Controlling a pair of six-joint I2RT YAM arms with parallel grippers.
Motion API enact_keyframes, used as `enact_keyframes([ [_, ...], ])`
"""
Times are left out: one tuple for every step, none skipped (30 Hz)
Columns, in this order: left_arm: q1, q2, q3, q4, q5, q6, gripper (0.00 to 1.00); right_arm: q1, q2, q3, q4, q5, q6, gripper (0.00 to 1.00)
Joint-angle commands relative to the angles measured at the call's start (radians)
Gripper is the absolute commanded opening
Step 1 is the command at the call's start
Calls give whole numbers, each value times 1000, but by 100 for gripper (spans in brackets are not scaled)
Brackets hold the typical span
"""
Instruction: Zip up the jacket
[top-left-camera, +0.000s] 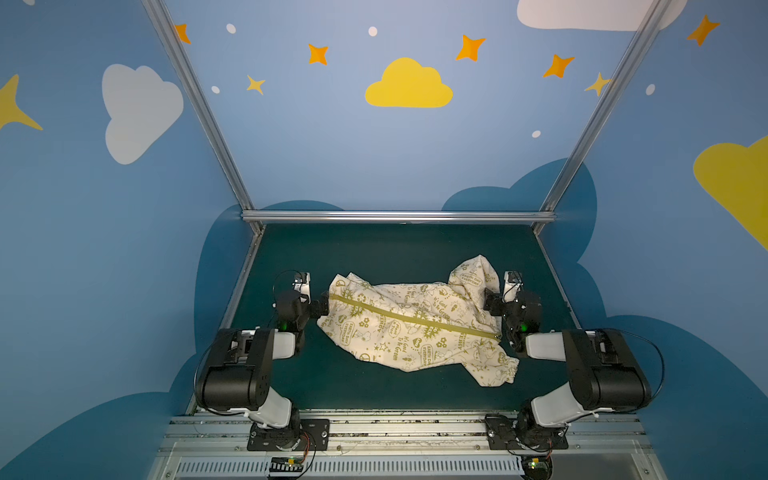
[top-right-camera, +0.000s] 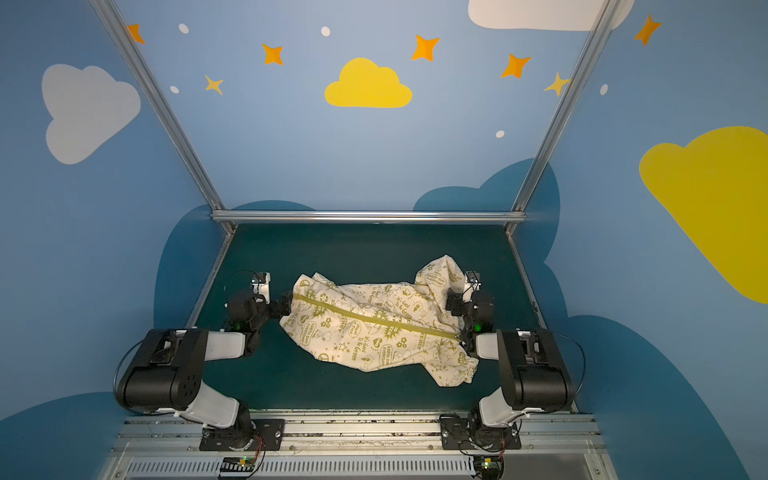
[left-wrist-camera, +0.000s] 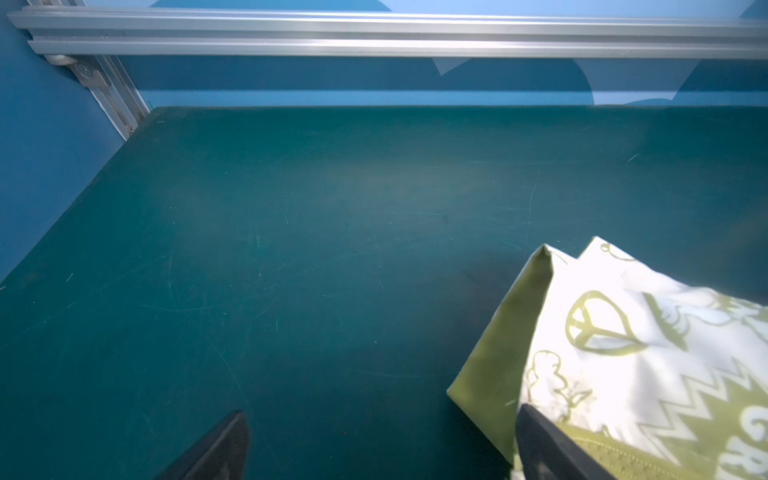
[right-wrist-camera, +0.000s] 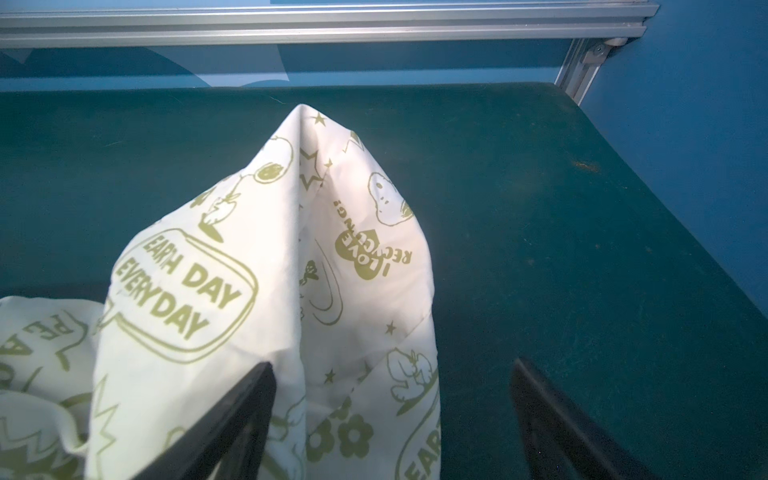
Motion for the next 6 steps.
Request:
enact_keyframes([
  [-2,-19,16,-21,5,4,99,-7,-9,10,-9,-11,6,89],
  [-2,-15,13,-8,4,1,99,-7,-8,11,-12,-13,6,88],
  [-2,-17,16,-14,4,2,99,-9,-10,10,-13,-14,6,89],
  [-1,-20,17,-20,5,4,99,-7,-9,10,-13,-15,6,89],
  [-2,-17,15,-14,4,2,99,-6,-10,10,-10,-15,6,88],
  [-2,-18,14,-12,4,1,99,-6,-11,10,-8,-15,5,89],
])
